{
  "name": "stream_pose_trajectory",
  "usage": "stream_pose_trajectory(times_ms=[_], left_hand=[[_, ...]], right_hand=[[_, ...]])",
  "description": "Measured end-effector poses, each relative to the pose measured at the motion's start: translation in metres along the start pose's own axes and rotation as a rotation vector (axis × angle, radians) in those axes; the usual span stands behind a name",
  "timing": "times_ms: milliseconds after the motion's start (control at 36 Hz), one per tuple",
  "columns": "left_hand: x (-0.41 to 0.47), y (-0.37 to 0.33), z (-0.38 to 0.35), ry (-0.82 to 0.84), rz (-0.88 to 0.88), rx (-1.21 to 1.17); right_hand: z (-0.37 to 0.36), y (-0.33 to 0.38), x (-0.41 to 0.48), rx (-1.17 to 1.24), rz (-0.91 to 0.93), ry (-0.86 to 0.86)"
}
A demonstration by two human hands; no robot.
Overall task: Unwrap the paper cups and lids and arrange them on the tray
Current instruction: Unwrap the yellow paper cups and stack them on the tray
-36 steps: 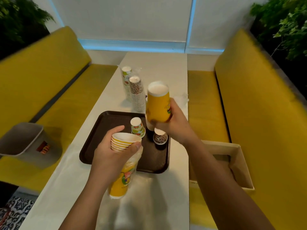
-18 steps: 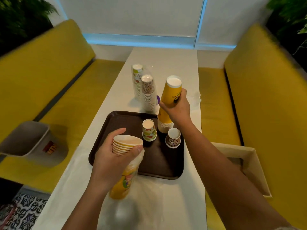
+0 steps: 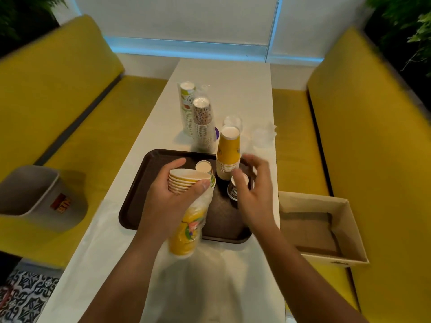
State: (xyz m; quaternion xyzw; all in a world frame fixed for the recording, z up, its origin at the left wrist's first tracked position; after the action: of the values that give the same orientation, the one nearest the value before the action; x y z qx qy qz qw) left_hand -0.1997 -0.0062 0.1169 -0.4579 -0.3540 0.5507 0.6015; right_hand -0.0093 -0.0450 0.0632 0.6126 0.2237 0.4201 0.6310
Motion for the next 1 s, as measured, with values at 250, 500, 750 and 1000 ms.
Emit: stream_pose_trajectory(times_ms=[250,500,750,1000], left_hand=[[-0.006,-0.026,-0.036,-0.044,0.152,-0.321],[-0.025,-0.030,-0.059,0.073,0.154,-0.395],[-0.054,-0.038,-0.073,0.105,0.130,-0.356],[-0.072,-0.039,-0.085,0.106,0.122,-0.355]], right_hand=[[-0.001,0.011,-0.079,0.288,-0.257,0.524],[0.014,0.019,-0.078,0.279,-0.198,0.326],[0.025,0.030,-0.081,0.268,-0.106,0.249],[0.035,0.041,-0.077,0.286,-0.034,0.194]])
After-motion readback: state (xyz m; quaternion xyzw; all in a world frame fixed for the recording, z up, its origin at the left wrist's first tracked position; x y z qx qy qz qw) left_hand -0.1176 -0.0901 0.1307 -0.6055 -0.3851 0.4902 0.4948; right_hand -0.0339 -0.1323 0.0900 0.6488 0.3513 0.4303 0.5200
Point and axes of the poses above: each hand's wrist, its own x-axis towards the middle knuckle, its own z-axis out of the back of the hand, y = z × x, the point moved 2 cm from there along x, towards the middle knuckle
